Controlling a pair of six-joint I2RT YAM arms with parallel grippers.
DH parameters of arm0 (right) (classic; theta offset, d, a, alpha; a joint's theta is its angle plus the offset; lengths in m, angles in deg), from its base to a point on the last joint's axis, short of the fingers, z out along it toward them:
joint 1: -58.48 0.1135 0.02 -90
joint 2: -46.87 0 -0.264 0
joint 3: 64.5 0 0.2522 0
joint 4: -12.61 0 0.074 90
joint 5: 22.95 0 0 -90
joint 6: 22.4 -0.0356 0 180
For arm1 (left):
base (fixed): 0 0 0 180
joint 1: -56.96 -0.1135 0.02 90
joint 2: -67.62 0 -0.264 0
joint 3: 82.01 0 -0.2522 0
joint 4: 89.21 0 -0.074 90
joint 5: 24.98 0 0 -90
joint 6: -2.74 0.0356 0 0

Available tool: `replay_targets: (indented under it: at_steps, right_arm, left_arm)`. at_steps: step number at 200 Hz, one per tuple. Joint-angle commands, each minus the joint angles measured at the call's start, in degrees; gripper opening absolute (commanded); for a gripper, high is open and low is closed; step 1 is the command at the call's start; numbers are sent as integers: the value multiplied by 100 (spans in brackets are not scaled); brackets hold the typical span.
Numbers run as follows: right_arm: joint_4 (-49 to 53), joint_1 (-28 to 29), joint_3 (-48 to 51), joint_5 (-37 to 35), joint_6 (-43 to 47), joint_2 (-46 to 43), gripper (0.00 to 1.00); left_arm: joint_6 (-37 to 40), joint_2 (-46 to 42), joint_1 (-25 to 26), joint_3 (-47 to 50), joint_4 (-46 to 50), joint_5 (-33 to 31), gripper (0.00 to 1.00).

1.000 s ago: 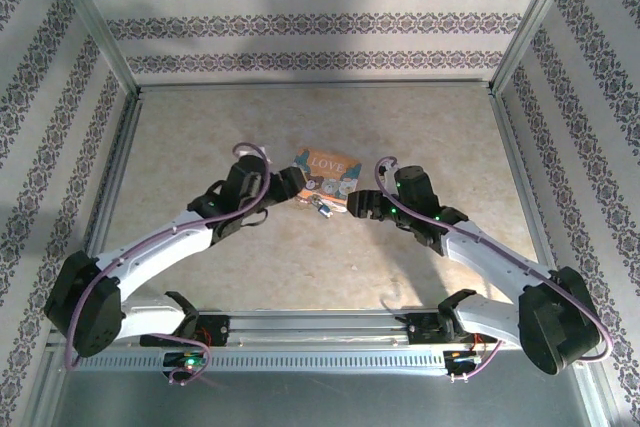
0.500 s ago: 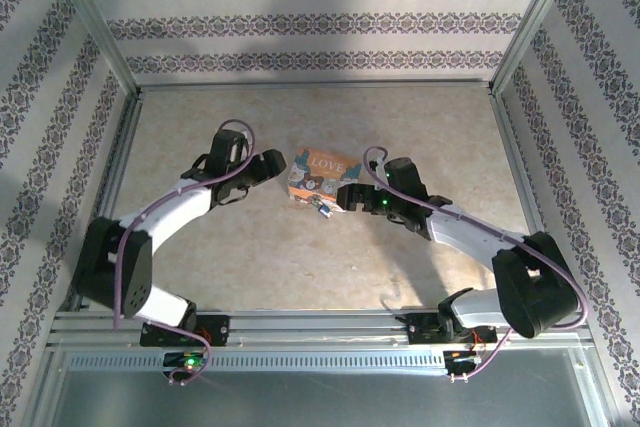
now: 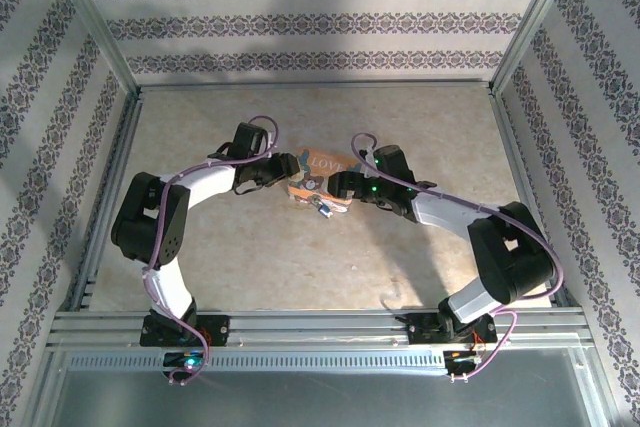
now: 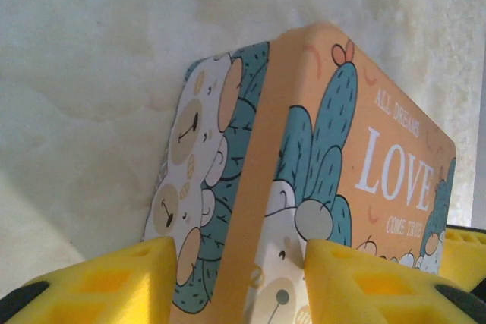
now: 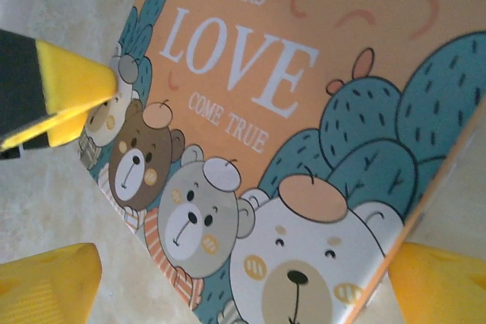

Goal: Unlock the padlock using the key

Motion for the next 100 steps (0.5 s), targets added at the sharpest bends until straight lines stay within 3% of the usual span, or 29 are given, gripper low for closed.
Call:
replay_targets:
  at_steps: [1, 100]
  right_arm:
    - [-141, -47, -280, 305, 104, 182, 94]
    - [0, 170, -1245, 751, 440, 1068, 89]
  left_arm:
    - [-135, -112, 77, 256, -360, 169, 45]
    - [-378, -1599, 198, 1766, -231, -298, 42]
